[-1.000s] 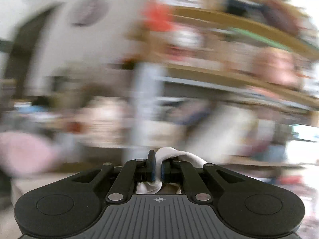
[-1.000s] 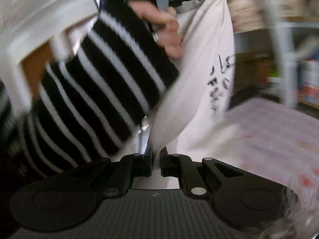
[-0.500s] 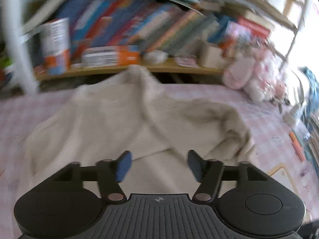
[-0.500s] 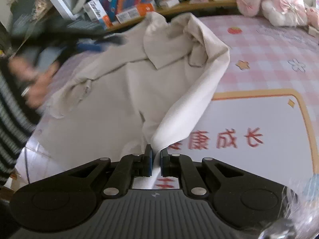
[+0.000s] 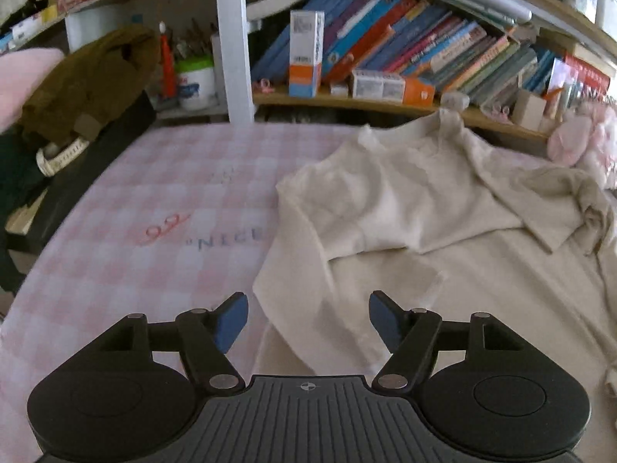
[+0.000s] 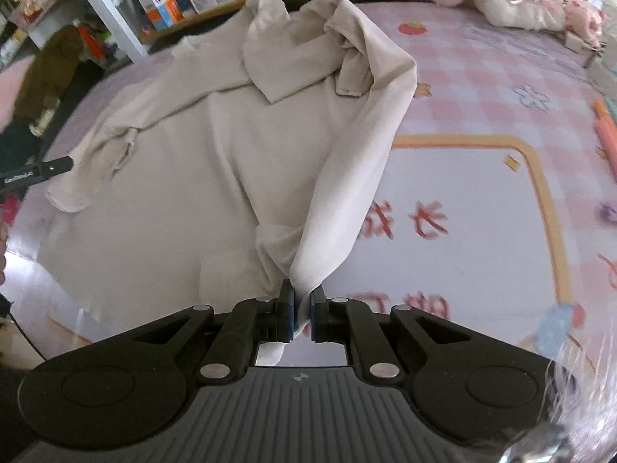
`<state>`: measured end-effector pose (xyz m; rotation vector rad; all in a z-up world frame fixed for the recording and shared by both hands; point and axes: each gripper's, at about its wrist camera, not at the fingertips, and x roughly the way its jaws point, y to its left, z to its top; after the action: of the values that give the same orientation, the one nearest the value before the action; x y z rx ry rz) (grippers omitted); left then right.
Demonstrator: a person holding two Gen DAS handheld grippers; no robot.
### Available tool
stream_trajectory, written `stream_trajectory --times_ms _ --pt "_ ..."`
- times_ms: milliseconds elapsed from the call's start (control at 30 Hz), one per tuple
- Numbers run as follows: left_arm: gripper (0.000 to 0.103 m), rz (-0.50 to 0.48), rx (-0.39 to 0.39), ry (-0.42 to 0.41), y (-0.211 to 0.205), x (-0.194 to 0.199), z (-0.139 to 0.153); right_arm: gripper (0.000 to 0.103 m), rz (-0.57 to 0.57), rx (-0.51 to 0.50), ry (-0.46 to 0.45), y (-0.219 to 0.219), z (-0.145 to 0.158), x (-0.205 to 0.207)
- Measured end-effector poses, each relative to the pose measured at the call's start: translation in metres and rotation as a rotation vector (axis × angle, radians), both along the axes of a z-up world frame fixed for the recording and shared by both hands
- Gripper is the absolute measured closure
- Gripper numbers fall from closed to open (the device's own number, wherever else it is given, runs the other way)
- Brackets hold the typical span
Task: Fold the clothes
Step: 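Lower the T-shirt onto the mat with both grippers, spreading it out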
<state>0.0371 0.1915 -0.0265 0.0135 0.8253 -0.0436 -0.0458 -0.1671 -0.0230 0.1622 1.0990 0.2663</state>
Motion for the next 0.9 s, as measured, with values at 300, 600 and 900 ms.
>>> stream_trajectory --times_ms 300,600,900 --pt "0.102 0.029 0.056 -0.004 0.051 0.062 0.014 0.096 -0.039 -0.031 0.028 0.001 0.004 -0.022" --pt "0.101 0.150 0.151 -0.142 0.113 0.182 0.072 0.096 0.093 -0.064 0.063 0.053 0.009 -0.039" --pt "0.085 0.301 0.093 -0.089 0.164 0.198 0.066 0.096 0.138 -0.047 0.091 0.082 0.010 -0.042"
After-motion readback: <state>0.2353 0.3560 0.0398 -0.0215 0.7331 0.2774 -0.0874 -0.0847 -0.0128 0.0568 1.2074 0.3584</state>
